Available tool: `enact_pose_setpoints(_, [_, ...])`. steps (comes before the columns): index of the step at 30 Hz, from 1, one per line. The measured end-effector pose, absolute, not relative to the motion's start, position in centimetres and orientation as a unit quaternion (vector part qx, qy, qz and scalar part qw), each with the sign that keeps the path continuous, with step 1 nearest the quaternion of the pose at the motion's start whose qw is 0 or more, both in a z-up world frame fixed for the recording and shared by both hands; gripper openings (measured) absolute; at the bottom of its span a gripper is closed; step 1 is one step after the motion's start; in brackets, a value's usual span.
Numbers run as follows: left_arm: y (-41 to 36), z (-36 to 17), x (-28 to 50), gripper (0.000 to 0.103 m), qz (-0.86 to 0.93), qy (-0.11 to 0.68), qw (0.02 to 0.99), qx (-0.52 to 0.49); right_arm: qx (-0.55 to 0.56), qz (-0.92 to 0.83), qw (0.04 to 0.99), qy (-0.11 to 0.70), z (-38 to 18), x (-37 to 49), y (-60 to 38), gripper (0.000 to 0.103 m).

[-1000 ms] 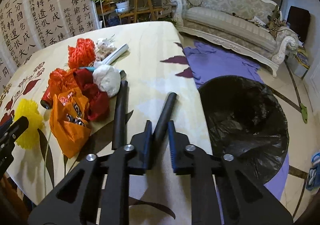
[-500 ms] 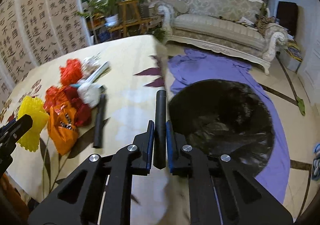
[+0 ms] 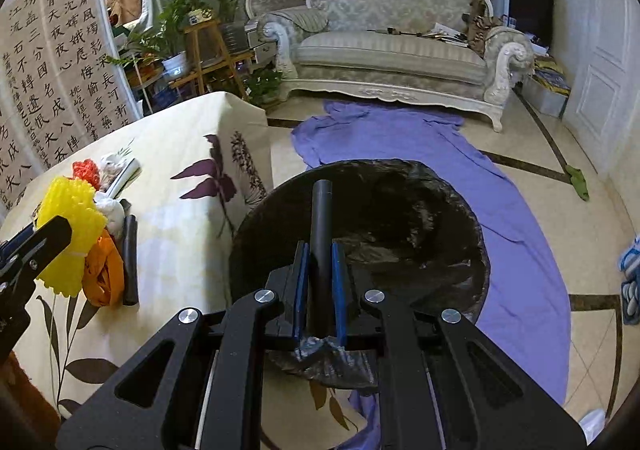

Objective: Collect trash
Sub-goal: 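Lift the yellow foam net with the left tool and carry it over the black bin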

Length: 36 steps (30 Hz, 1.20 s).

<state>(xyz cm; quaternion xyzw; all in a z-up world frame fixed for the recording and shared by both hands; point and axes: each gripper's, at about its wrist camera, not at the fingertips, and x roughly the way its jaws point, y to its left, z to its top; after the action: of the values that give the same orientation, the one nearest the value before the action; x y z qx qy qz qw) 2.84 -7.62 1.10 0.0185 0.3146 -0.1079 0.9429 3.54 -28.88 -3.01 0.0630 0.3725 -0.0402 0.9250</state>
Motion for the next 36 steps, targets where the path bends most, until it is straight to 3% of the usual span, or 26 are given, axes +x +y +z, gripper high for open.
enact_pose_setpoints(18, [-5.5, 1.2, 2.1, 0.046, -0.071, 0.314, 0.947, 0.009, 0.070, -0.017, 0.921, 0.382, -3.7, 3.9, -28.3, 0.012])
enact_pose_setpoints(36, [-6.3, 3.6, 0.9, 0.046, -0.089, 0.287, 0.954, -0.003, 0.060, -0.011, 0.943, 0.328, 1.3, 0.8, -28.2, 0.012])
